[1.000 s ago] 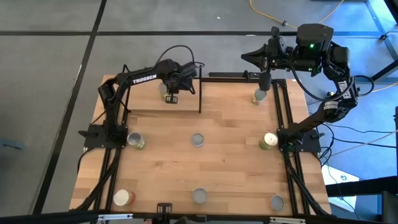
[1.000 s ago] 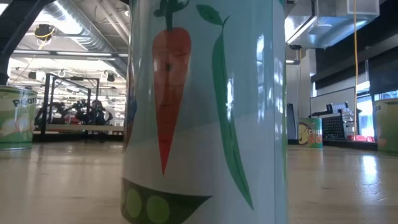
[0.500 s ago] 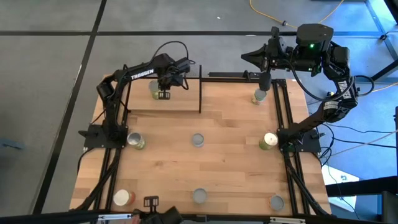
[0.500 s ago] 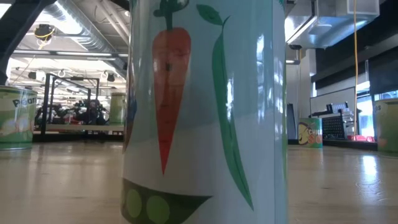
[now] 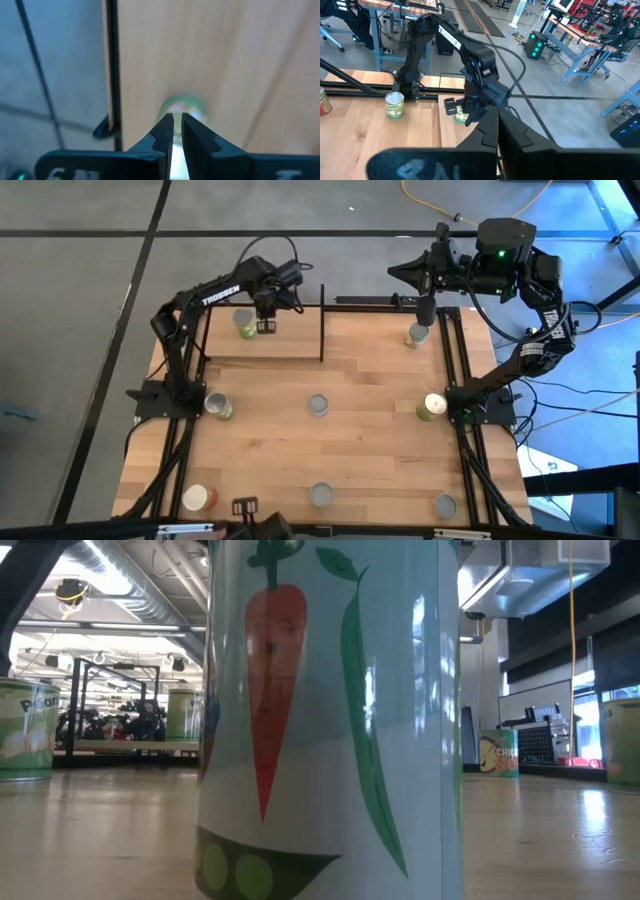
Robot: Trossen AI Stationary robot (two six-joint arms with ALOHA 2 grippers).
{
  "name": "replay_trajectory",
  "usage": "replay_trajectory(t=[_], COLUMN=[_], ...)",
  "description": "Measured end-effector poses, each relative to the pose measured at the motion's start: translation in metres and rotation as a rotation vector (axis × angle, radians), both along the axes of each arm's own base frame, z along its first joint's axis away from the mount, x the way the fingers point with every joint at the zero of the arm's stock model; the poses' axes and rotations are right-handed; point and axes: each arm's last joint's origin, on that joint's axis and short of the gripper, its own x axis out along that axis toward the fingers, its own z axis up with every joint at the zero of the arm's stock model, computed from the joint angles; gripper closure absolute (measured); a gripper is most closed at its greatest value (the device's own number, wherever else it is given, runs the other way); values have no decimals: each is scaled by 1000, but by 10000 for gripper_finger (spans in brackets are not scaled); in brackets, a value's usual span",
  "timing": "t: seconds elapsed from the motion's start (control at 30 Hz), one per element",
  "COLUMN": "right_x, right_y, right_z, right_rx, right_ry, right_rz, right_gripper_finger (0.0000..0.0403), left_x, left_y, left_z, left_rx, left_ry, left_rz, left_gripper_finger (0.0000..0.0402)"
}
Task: Pick and place cans onto a shelf
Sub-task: Put the top canned pears on the shelf
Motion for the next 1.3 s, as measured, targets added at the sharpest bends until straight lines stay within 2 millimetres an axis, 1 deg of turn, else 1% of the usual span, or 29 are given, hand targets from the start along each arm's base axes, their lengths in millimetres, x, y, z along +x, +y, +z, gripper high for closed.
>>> replay_trajectory(t=[0.1, 0.17, 0.3, 0.43, 0.57, 0.7, 0.77, 0.87, 1.07, 1.3], right_x=[0, 0, 0, 0, 0, 0, 0, 0, 0, 0], right_y=[0, 0, 0, 0, 0, 0, 0, 0, 0, 0], right_z=[0, 0, 0, -1, -1, -1, -1, -1, -1, -1], right_rx=[0, 1, 0, 0, -1, -2, -3, -3, -3, 2], right_ry=[1, 2, 4, 6, 6, 7, 7, 7, 8, 13], right_rz=[0, 0, 0, 1, 1, 1, 1, 2, 2, 1], right_gripper_finger=[398, 398, 398, 398, 398, 398, 398, 398, 398, 398], left_x=[5, 7, 4, 2, -5, -13, -16, -17, -19, -29], left_y=[-15, -24, -38, -43, -40, -35, -31, -28, -20, -7], left_z=[13, 14, 7, -10, -27, -44, -49, -53, -54, -53], left_rx=[-52, -71, -141, -173, -181, -142, -108, -91, -53, -37], left_ry=[-94, -90, -3, 54, 110, 171, 194, 190, 168, 182], left_rz=[-16, 7, 56, 127, 174, 207, 219, 226, 246, 287], left_gripper_finger=[372, 372, 372, 372, 372, 372, 372, 372, 372, 372])
